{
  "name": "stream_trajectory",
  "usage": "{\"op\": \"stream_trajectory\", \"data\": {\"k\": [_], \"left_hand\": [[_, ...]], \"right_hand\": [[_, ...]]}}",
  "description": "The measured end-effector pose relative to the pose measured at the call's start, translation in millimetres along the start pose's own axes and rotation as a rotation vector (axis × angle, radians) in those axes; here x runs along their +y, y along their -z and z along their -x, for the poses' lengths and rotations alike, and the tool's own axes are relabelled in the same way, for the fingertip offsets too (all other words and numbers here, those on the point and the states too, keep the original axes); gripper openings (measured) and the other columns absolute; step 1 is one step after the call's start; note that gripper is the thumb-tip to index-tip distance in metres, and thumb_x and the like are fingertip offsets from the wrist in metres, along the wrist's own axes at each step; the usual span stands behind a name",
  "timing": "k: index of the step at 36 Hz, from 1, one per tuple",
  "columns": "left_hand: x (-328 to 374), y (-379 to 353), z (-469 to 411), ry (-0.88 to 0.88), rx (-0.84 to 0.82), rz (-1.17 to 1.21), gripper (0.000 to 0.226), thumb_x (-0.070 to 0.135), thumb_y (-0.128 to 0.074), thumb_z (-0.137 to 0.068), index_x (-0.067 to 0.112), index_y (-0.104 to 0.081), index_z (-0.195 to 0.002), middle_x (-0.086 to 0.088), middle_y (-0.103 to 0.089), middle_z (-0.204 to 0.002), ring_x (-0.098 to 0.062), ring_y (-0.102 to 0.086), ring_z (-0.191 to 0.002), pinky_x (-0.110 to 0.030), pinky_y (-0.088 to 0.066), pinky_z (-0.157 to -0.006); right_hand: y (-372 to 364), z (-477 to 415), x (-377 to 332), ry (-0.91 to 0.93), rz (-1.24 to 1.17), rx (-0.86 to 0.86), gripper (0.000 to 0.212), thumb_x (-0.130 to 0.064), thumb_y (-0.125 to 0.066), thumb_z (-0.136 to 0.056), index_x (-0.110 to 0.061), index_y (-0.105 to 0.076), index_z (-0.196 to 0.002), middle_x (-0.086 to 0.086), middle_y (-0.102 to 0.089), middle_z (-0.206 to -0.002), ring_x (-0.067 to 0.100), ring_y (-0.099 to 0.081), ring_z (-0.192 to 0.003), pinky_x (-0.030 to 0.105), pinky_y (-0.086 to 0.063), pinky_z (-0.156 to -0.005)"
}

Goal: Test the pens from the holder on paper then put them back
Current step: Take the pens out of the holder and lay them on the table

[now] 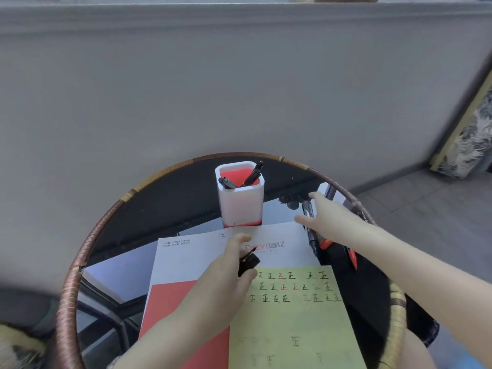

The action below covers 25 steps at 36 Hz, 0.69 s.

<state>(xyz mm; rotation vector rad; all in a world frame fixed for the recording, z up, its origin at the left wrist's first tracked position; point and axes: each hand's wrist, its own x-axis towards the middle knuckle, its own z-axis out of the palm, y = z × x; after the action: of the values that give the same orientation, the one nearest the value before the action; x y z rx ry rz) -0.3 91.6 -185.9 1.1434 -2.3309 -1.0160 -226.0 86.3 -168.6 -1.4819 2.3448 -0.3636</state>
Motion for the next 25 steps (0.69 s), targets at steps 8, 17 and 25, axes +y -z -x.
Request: {"op": "stream_trajectory", "data": {"k": [8,17,25], "left_hand": [[4.5,-8.2,-14.3,0.081,0.072,0.099,0.008,0.026,-0.049,-0.093,0.028,-0.045,-0.100,0.017,-0.058,-0.096,-0.002,-0.055,-0.083,-0.025,-0.047,-0.078],[17.8,-42.4,-51.5,0.075,0.092,0.072,0.010,0.024,-0.051,-0.091,0.022,-0.056,-0.100,0.009,-0.050,-0.102,-0.010,-0.053,-0.087,-0.025,-0.046,-0.076],[30.9,-77.6,-96.3,0.034,0.071,-0.216,0.017,0.026,-0.050,-0.089,0.013,-0.059,-0.096,-0.004,-0.053,-0.100,-0.023,-0.048,-0.097,-0.032,-0.040,-0.075]], "right_hand": [[-21.8,-4.8,12.5,0.139,0.259,0.069,0.019,-0.034,-0.041,-0.094,-0.017,-0.047,-0.098,-0.007,-0.041,-0.061,0.022,-0.048,-0.070,0.037,-0.039,-0.079],[-9.4,-5.5,41.6,0.241,0.133,0.091,0.030,-0.034,-0.052,-0.087,-0.026,-0.057,-0.116,-0.014,-0.041,-0.077,0.010,-0.039,-0.085,0.029,-0.042,-0.074],[-8.1,1.3,67.3,0.242,0.036,0.154,0.026,-0.032,-0.054,-0.087,-0.025,-0.062,-0.110,-0.004,-0.062,-0.091,0.020,-0.044,-0.101,0.036,-0.040,-0.091]]}}
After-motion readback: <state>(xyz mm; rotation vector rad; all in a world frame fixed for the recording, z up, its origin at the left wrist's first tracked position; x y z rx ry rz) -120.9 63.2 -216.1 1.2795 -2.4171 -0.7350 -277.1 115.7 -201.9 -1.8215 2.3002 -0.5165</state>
